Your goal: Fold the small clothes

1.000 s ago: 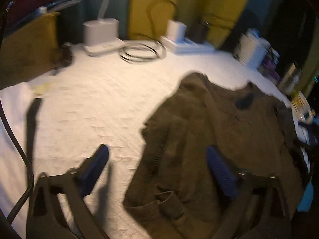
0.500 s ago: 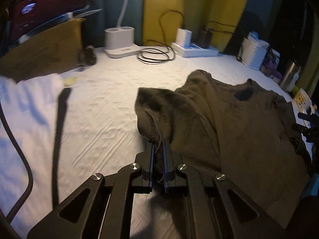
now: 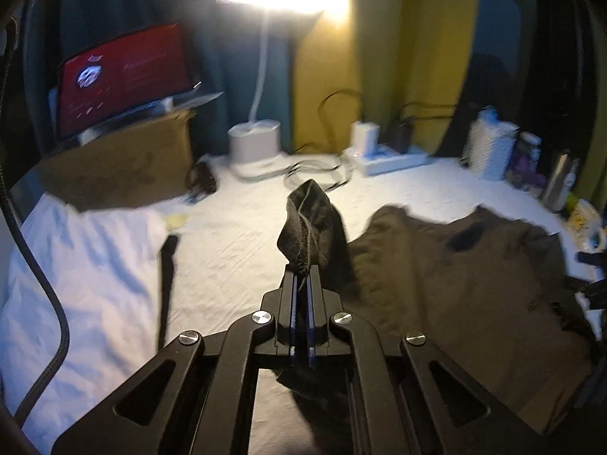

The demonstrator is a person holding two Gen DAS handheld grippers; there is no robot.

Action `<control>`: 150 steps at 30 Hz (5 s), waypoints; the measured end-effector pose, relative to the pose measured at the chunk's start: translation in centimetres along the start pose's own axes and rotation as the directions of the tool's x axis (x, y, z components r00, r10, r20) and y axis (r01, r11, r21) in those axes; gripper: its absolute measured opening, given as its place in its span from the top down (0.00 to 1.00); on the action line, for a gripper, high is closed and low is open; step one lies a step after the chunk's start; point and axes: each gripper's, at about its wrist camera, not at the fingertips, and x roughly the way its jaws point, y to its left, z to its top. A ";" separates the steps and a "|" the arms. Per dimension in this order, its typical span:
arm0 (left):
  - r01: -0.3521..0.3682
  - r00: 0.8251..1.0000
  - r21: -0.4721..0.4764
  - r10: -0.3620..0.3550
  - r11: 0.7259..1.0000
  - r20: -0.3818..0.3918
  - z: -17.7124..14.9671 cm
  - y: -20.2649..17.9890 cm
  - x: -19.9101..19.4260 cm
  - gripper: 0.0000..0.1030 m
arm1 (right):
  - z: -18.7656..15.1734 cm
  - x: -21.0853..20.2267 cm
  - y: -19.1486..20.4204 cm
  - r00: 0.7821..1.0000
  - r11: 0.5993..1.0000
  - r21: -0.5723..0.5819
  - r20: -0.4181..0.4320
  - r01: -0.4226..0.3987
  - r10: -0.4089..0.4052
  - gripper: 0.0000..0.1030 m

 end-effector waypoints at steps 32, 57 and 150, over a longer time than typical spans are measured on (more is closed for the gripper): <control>0.389 0.892 0.159 -0.328 0.908 -0.310 -1.8 -12.3 3.0 0.93 | -1.6 -0.5 -0.8 0.999 0.998 0.050 0.012 -0.041 0.041 0.02; 0.369 0.902 0.052 -0.344 0.928 -0.260 0.2 -3.8 9.2 0.99 | -0.3 0.4 -2.4 0.999 0.996 0.088 -0.024 0.030 -0.028 0.02; 0.472 0.861 0.168 -0.413 0.865 -0.296 -11.0 -9.1 -6.5 0.46 | -19.7 -9.6 -7.6 0.988 0.944 0.308 -0.132 0.119 -0.082 0.38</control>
